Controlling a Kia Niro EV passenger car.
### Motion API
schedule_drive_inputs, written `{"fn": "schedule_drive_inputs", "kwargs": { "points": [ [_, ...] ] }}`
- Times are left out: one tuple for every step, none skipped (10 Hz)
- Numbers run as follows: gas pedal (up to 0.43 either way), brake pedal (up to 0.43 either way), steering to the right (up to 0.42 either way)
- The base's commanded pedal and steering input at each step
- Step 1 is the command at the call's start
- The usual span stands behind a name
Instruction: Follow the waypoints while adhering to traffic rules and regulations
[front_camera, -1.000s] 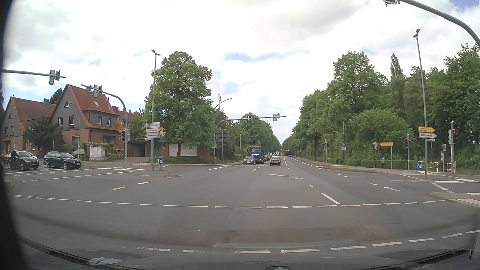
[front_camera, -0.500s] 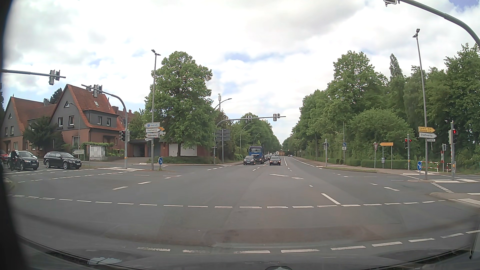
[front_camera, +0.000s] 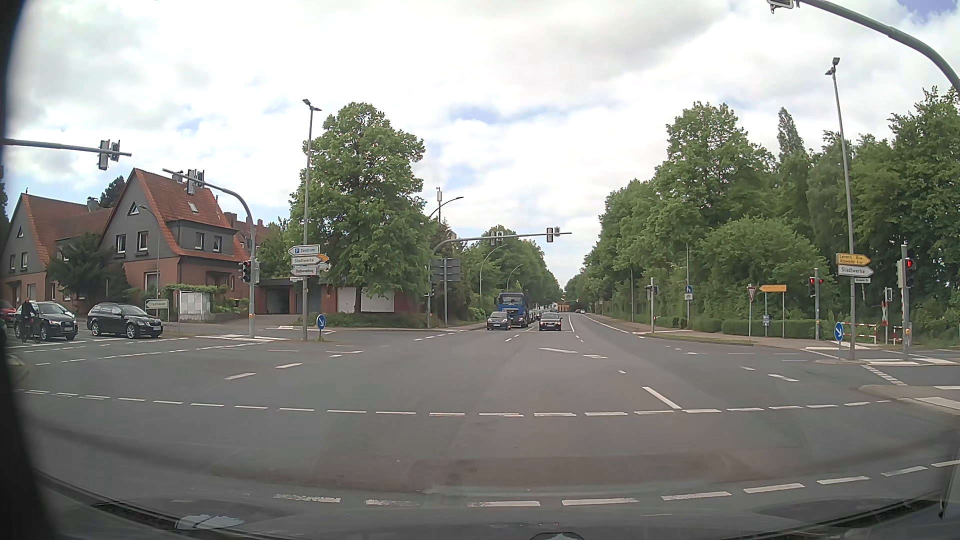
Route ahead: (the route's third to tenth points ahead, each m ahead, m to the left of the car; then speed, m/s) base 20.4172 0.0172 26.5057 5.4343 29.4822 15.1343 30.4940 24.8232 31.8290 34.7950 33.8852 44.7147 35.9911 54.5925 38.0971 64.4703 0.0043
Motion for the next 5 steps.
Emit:
{"fn": "schedule_drive_inputs", "kwargs": {
  "points": [
    [0.000,0.000,0.008],
    [0.000,0.000,0.008],
    [0.000,0.000,0.008],
    [0.000,0.000,0.008],
    [0.000,0.000,0.008]
  ]
}}
